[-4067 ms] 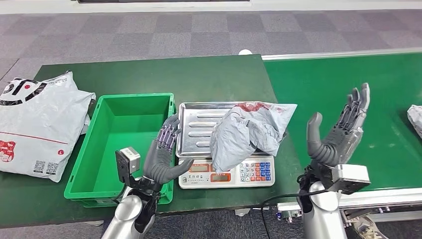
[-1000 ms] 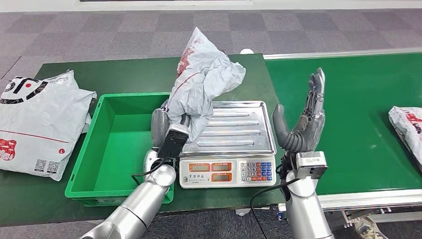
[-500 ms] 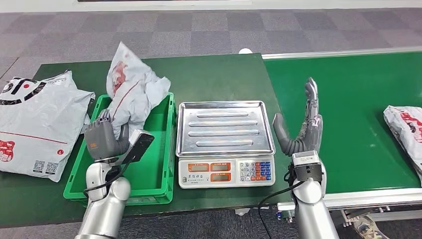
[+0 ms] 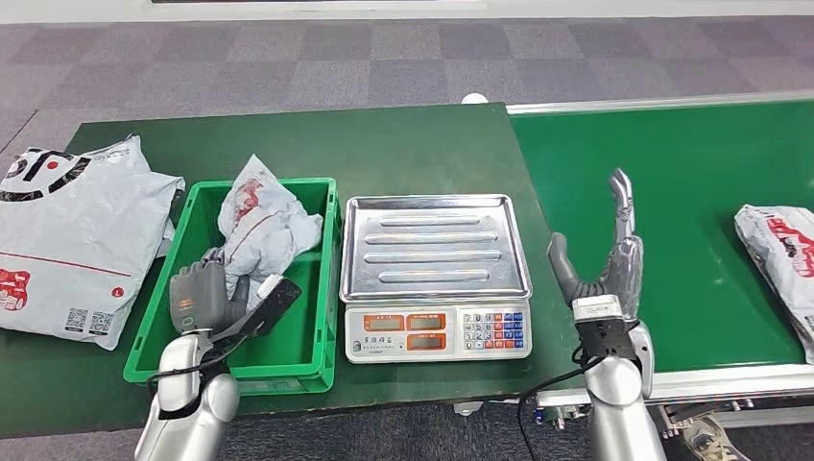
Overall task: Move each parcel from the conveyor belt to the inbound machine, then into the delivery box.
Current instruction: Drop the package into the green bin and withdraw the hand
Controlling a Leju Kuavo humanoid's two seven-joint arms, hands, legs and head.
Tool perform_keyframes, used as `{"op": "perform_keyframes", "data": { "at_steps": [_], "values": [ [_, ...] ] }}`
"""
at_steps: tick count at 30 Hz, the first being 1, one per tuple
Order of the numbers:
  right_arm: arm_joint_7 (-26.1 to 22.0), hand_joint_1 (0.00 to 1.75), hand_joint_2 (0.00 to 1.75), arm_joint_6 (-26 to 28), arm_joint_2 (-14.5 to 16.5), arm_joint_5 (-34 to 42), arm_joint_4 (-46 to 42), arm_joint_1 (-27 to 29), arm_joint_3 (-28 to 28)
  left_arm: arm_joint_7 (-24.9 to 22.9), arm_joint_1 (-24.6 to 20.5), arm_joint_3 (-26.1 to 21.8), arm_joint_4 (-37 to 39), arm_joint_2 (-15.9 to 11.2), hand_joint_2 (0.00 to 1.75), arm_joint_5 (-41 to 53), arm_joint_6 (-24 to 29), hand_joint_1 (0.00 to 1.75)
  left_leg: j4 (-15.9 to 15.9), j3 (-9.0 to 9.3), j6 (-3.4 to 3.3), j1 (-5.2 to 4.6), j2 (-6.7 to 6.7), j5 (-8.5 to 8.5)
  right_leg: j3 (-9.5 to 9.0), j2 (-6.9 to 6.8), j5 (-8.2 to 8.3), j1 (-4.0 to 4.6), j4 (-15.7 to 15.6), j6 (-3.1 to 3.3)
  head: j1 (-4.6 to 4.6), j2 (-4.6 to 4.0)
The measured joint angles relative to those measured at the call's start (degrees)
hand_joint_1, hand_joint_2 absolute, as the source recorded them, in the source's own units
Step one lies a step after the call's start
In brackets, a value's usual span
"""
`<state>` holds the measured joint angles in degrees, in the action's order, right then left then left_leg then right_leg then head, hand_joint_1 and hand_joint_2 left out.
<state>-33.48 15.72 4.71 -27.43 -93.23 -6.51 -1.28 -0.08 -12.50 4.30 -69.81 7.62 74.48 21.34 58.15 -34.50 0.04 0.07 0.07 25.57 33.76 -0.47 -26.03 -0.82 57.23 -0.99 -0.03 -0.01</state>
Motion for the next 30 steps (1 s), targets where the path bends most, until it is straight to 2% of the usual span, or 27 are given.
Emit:
{"op": "perform_keyframes", "data": {
  "at_steps": [1, 6, 9, 13, 22, 25, 28, 30],
  "values": [
    [0.3, 0.00, 1.75, 0.6, 0.0, -1.0, 0.0, 0.1, -0.4, 0.1, 0.2, 0.2, -0.2, 0.0, 1.75, -0.1, -0.5, 0.00, 0.0, 0.00, 0.00, 0.00, 0.00, 0.00, 0.00, 0.00, 0.00, 0.00, 0.0, 0.00, 0.00, 0.00],
    [3.2, 0.00, 1.75, 5.8, 0.2, -7.9, -0.1, 0.3, -2.6, 0.7, 1.2, 0.5, -2.4, 0.0, 1.75, -1.6, 1.1, 0.00, 0.0, 0.00, 0.00, 0.00, 0.01, 0.00, 0.00, 0.01, 0.00, 0.00, 0.0, 0.00, 0.00, 0.01],
    [4.7, 0.00, 1.75, 8.1, 0.3, -10.9, -0.1, 0.3, -3.7, 2.6, 1.6, 0.5, -4.0, 0.1, 1.75, -5.5, 2.2, 0.00, 0.0, -0.01, 0.00, 0.00, 0.00, 0.01, 0.00, 0.00, 0.00, 0.00, 0.0, 0.00, 0.01, 0.01],
    [3.7, 0.00, 1.75, 7.7, 0.5, -7.7, -0.1, 0.3, -4.8, 5.8, 2.2, 0.5, -5.9, 0.3, 1.75, -13.3, 0.6, 0.00, 0.0, -0.01, 0.00, 0.00, 0.01, 0.01, 0.00, 0.00, -0.01, 0.00, 0.0, -0.01, 0.01, 0.01],
    [1.9, 0.00, 1.75, 8.0, 0.9, -5.5, -0.1, 0.3, -5.7, 7.9, 2.4, 0.5, -7.9, 0.6, 1.75, -16.6, 1.6, 0.00, 0.0, 0.01, 0.00, 0.00, 0.01, 0.00, -0.01, 0.00, 0.00, 0.00, 0.0, 0.00, 0.01, 0.00],
    [1.1, 0.00, 1.75, 8.3, 1.0, -5.2, -0.1, 0.2, -5.7, 10.5, 2.4, 0.5, -8.6, 0.7, 1.75, -20.5, 3.7, 0.00, 0.0, 0.01, 0.00, 0.00, 0.01, 0.00, -0.02, 0.01, 0.00, 0.00, 0.0, 0.00, 0.01, 0.00],
    [1.2, 0.00, 1.75, 9.4, 1.0, -5.0, -0.1, 0.2, -5.7, 15.7, 2.4, 0.5, -9.8, 1.0, 1.75, -28.2, 5.5, 0.00, 0.0, 0.01, 0.00, 0.00, 0.01, 0.00, -0.02, 0.00, 0.00, 0.00, 0.0, 0.00, 0.01, 0.01],
    [1.6, 0.00, 1.75, 9.5, 1.0, -4.9, 0.1, 0.0, -5.8, 20.7, 2.5, 0.5, -11.1, 1.2, 1.75, -39.1, 1.9, 0.00, 0.0, 0.01, 0.00, 0.00, 0.01, 0.01, -0.03, 0.01, 0.00, 0.00, 0.0, 0.00, 0.01, 0.00]
  ]
}}
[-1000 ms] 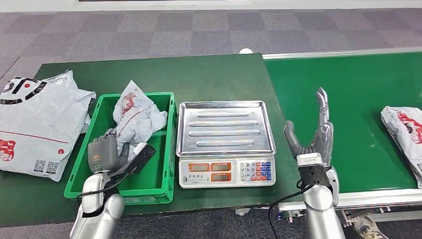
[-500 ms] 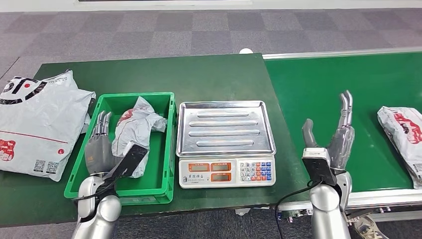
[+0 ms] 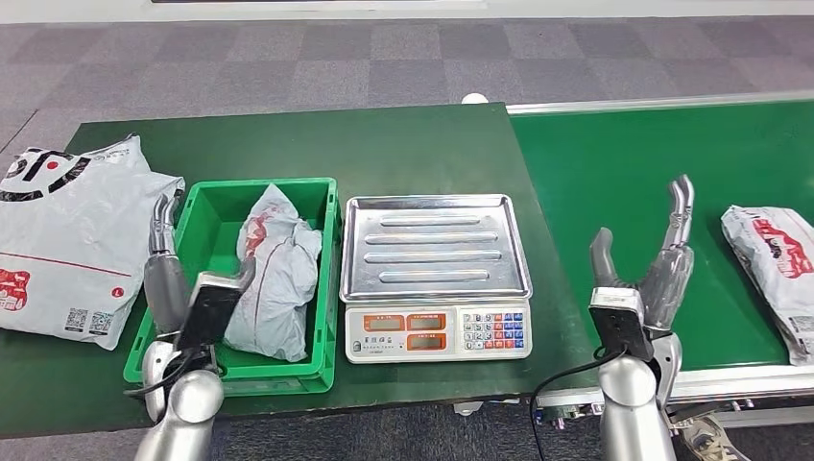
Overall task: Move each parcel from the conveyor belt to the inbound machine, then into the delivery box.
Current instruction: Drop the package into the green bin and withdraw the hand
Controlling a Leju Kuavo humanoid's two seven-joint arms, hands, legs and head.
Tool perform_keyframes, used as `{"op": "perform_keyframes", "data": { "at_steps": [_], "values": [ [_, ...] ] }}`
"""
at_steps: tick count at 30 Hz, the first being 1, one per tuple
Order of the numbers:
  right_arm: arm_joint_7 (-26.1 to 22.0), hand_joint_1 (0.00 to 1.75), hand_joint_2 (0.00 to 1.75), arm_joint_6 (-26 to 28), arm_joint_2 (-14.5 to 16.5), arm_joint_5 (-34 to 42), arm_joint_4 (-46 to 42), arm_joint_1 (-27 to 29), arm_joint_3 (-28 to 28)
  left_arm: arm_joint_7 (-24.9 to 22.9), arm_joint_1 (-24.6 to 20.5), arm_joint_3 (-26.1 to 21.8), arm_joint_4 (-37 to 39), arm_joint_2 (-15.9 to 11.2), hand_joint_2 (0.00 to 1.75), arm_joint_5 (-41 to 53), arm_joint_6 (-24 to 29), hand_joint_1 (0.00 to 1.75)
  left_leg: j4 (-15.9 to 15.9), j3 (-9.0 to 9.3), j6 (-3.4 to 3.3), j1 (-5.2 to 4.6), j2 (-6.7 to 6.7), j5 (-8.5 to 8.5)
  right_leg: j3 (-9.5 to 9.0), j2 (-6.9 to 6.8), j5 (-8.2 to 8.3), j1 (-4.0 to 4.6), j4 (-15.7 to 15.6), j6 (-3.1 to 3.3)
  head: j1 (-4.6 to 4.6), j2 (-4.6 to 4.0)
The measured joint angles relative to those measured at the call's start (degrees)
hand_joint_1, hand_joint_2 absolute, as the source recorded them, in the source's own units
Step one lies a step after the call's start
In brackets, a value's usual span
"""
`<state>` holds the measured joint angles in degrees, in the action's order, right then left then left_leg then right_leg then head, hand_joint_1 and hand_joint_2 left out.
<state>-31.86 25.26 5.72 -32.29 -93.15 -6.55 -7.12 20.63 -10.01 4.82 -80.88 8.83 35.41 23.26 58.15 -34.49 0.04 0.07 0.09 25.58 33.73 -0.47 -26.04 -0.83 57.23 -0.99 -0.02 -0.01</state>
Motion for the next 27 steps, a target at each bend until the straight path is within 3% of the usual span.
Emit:
{"op": "perform_keyframes", "data": {
  "at_steps": [2, 5, 9, 16, 27],
  "values": [
    [0.2, 0.00, 1.75, -0.9, 0.0, 0.0, 0.9, -0.8, -0.1, 4.1, 0.3, 0.2, -1.2, 0.2, 1.75, -15.1, -10.1, 0.00, 0.0, 0.00, 0.00, 0.00, 0.02, 0.00, 0.00, 0.01, 0.00, 0.00, 0.0, 0.00, 0.00, -0.01],
    [0.5, 0.00, 1.75, -2.5, -0.2, -0.3, 4.2, -3.2, -0.1, 6.4, 1.1, 2.0, -1.7, 0.4, 1.75, -31.8, -27.7, 0.00, 0.0, 0.02, -0.01, 0.00, 0.03, 0.00, -0.01, 0.01, 0.01, -0.01, 0.0, -0.02, -0.01, -0.01],
    [1.6, 0.00, 1.75, -3.7, -0.3, -0.7, 9.7, -5.9, -0.1, 6.6, 1.4, 5.5, 0.2, 0.5, 1.75, -37.9, -38.2, 0.00, 0.0, 0.03, -0.02, -0.02, 0.01, -0.02, -0.03, 0.00, 0.05, -0.02, 0.0, -0.04, 0.00, 0.00],
    [3.5, 0.00, 1.75, -4.1, -1.0, -2.0, 16.8, -8.2, -0.1, 6.5, 1.0, 9.6, 4.3, 0.6, 1.75, -38.5, -41.7, 0.00, 0.0, 0.04, -0.01, -0.02, 0.02, -0.02, -0.02, 0.01, 0.07, -0.02, 0.0, -0.02, 0.00, 0.01],
    [3.6, 0.00, 1.75, -4.1, -1.5, -2.2, 19.7, -9.1, -0.1, 6.5, 0.8, 10.0, 6.6, 0.7, 1.75, -38.5, -41.7, 0.00, 0.0, 0.04, -0.01, -0.02, 0.03, -0.01, 0.00, 0.02, 0.06, -0.02, 0.0, -0.01, 0.00, 0.00]
  ]
}}
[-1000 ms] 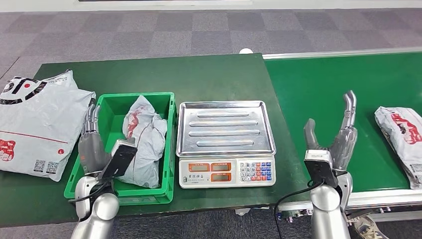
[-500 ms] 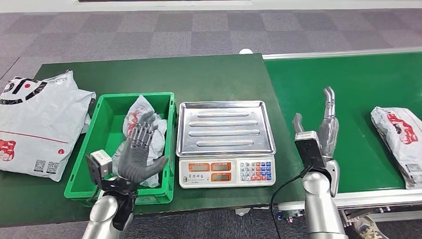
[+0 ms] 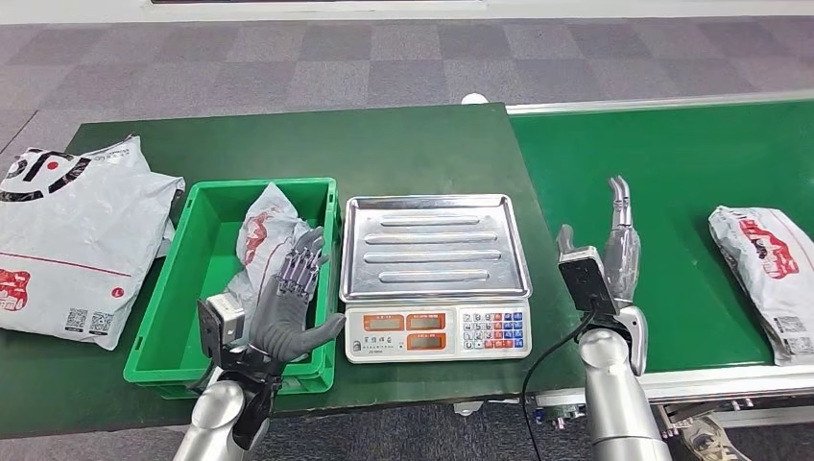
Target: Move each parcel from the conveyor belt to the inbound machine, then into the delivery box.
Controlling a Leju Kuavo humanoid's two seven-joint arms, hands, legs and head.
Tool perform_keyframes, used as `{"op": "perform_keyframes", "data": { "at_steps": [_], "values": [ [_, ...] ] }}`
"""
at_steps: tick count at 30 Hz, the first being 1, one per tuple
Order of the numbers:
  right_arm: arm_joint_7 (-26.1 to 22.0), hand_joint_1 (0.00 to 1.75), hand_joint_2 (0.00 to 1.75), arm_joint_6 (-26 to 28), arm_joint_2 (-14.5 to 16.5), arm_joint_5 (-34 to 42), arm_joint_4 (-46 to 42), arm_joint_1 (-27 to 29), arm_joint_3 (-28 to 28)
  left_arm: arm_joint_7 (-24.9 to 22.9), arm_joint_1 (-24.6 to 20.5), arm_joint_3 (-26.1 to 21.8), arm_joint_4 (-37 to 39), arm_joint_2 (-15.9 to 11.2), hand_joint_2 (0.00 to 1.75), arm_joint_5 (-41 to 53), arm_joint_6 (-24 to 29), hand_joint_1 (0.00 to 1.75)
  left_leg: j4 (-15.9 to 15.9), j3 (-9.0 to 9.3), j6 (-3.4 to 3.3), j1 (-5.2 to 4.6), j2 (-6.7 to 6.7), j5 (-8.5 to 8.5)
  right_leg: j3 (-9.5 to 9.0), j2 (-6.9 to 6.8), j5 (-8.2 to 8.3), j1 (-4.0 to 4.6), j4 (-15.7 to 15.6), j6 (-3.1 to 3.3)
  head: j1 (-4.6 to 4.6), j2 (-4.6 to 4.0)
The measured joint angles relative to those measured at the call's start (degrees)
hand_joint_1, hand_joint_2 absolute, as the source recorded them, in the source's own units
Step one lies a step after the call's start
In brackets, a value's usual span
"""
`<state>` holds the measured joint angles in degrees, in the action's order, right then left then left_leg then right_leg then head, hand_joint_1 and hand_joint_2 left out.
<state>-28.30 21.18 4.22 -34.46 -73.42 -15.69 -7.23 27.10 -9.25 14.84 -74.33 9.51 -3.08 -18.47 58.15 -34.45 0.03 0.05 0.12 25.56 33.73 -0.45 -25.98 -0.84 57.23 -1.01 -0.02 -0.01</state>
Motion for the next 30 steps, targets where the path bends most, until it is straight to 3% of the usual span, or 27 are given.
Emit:
{"op": "perform_keyframes", "data": {
  "at_steps": [3, 7, 10, 20, 25, 30],
  "values": [
    [0.5, 0.00, 1.75, 0.9, -0.1, -0.9, 0.3, -0.1, 0.0, 0.0, 0.0, 0.0, 0.2, 0.0, 1.75, 0.0, -0.1, 0.00, 0.0, 0.00, 0.00, 0.00, 0.00, 0.00, 0.00, 0.00, 0.00, 0.00, 0.0, 0.00, 0.00, -0.01],
    [3.9, 0.00, 1.75, 6.2, -0.6, -5.2, 1.7, -0.4, -1.6, -0.9, 0.0, 0.0, 0.2, 0.1, 1.75, -0.9, -1.7, 0.00, 0.0, 0.00, -0.01, -0.01, -0.04, 0.00, -0.01, -0.02, 0.00, -0.01, 0.0, 0.00, 0.00, 0.00],
    [5.1, 0.00, 1.75, 10.5, -1.7, -5.8, 4.8, -1.0, -5.4, -1.7, 0.0, 0.4, 0.2, 0.1, 1.75, -1.6, -2.7, 0.00, 0.0, 0.00, -0.01, -0.03, -0.08, 0.00, -0.03, -0.05, 0.00, -0.02, 0.0, -0.01, 0.00, -0.01],
    [6.2, 0.00, 1.75, 17.7, -5.2, -5.1, 18.2, -5.0, -18.8, -3.5, 0.0, 1.0, 0.2, 0.0, 1.75, -2.3, -3.9, 0.00, 0.0, 0.00, -0.03, -0.07, -0.06, 0.02, -0.02, -0.02, 0.01, -0.05, 0.0, -0.01, 0.00, -0.01],
    [8.0, 0.00, 1.75, 18.7, -6.9, -10.0, 25.3, -7.1, -22.9, -4.0, 0.0, 1.3, 0.2, 0.1, 1.75, -2.0, -3.9, 0.00, 0.0, 0.02, -0.03, -0.06, -0.05, 0.01, -0.02, -0.02, 0.01, -0.05, 0.0, -0.01, 0.00, 0.00],
    [13.6, 0.00, 1.75, 18.7, -8.1, -18.2, 30.9, -8.8, -28.3, -4.3, 0.1, 1.3, 0.2, 0.1, 1.75, -1.6, -4.0, 0.00, 0.0, 0.00, -0.03, -0.06, -0.07, 0.01, -0.03, -0.03, 0.01, -0.05, 0.0, -0.01, 0.00, 0.00]
  ]
}}
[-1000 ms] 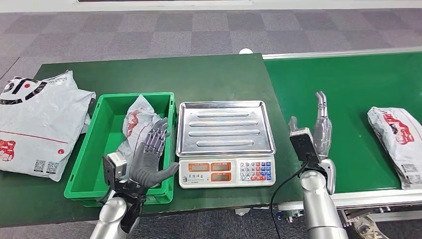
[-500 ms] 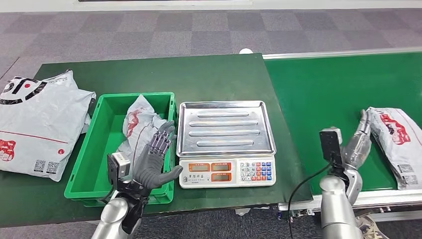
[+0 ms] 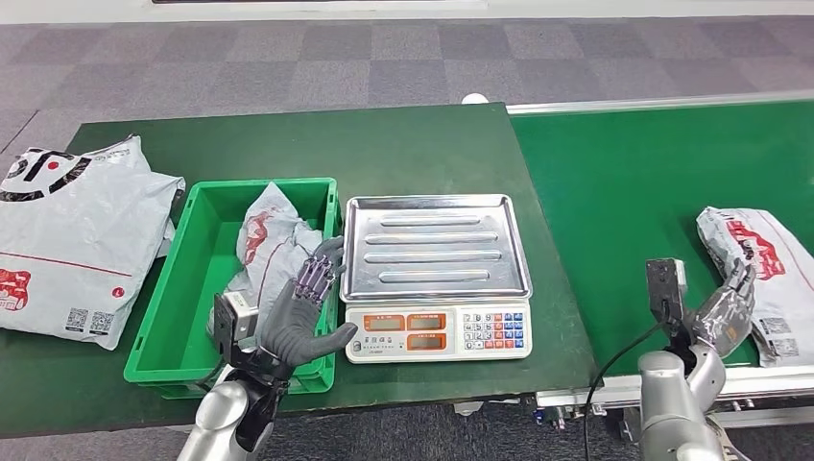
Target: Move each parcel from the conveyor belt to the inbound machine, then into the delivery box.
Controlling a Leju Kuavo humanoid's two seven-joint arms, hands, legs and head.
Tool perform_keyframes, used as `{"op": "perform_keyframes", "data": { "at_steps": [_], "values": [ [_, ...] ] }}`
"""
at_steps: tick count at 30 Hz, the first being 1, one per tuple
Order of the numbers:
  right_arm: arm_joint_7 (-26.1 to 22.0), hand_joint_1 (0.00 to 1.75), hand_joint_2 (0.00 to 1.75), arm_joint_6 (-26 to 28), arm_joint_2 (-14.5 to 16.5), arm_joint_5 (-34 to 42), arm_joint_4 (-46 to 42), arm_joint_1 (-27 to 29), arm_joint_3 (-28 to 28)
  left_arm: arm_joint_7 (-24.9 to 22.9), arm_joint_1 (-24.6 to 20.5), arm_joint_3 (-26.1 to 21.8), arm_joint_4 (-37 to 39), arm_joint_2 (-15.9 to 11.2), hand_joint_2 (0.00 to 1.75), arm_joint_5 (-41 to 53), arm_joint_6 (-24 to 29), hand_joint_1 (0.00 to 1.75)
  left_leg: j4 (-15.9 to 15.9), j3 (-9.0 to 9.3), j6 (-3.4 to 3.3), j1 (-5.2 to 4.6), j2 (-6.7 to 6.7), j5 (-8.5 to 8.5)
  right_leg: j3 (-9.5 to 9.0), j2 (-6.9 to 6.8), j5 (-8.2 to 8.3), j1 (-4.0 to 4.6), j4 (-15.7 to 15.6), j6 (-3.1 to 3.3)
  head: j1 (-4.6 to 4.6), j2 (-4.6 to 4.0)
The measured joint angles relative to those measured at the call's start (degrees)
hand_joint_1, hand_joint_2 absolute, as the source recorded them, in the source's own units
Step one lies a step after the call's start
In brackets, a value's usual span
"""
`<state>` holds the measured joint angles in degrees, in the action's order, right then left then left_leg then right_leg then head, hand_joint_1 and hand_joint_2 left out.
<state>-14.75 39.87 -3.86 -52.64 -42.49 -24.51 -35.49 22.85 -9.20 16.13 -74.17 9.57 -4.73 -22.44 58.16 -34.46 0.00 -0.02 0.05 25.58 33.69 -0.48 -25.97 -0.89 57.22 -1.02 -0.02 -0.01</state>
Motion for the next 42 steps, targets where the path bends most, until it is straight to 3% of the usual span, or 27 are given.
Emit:
{"op": "perform_keyframes", "data": {
  "at_steps": [14, 42],
  "values": [
    [8.3, 0.00, 1.75, 0.0, -2.9, -5.3, 11.2, -2.7, -2.7, -0.5, 0.0, 0.0, 0.0, 0.0, 1.75, 0.4, 0.2, 0.00, 0.0, -0.01, -0.01, 0.00, 0.00, 0.01, 0.00, 0.00, 0.00, 0.00, 0.0, 0.00, 0.00, 0.00],
    [8.4, 0.00, 1.75, -0.9, -2.9, -6.0, 13.7, -4.2, -2.7, -0.6, 0.0, 0.0, 0.0, -0.1, 1.75, 0.1, 0.1, 0.00, 0.0, -0.01, -0.01, 0.00, 0.00, 0.01, 0.00, -0.01, 0.00, 0.00, 0.0, 0.00, 0.00, 0.01]
  ]
}}
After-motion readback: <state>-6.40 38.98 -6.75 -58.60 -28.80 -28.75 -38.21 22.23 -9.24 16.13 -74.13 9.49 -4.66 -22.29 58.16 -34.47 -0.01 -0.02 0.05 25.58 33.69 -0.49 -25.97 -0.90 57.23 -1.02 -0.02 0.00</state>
